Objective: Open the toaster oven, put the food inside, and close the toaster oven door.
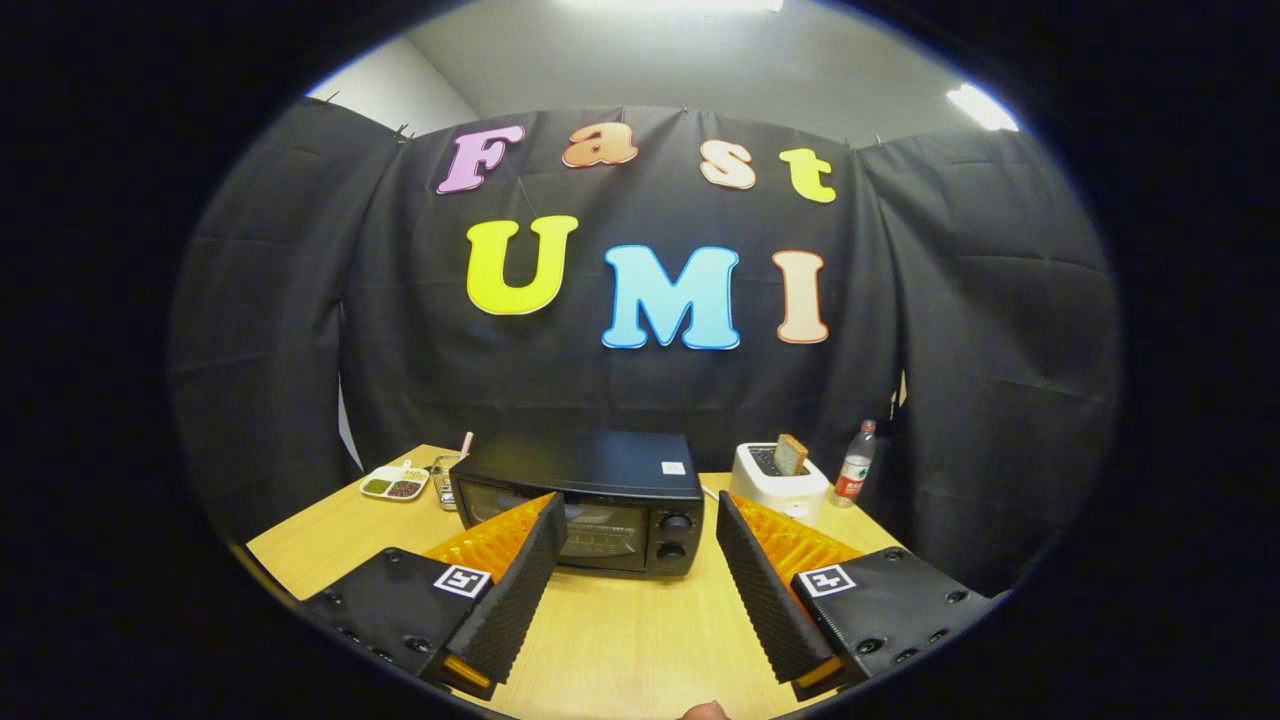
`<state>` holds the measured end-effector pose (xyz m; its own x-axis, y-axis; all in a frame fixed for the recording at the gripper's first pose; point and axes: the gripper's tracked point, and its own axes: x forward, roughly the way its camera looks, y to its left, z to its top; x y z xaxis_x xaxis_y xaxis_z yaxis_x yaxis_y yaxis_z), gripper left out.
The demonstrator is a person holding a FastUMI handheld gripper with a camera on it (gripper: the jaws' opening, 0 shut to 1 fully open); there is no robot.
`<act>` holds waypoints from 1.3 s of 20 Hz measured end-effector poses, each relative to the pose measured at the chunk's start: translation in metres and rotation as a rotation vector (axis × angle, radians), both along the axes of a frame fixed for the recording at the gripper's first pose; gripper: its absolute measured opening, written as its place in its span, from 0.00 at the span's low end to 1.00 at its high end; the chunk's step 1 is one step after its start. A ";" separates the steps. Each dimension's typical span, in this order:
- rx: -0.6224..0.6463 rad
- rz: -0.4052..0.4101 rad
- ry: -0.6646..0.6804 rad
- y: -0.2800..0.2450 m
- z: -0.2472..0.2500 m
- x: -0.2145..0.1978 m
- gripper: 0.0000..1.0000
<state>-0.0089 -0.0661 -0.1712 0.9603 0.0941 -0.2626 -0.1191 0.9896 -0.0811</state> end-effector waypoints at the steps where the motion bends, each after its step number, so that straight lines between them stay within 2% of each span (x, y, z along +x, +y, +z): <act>1: -0.013 -0.009 -0.015 -0.011 0.005 -0.004 0.96; 9: -0.032 -0.078 -0.077 -0.105 0.024 -0.023 0.96; 14: 0.003 -0.059 -0.100 -0.143 0.032 -0.023 0.96; 26: 0.042 -0.039 -0.078 -0.160 0.022 -0.019 0.96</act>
<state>-0.0282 -0.2264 -0.1492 0.9808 0.0659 -0.1833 -0.0757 0.9960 -0.0468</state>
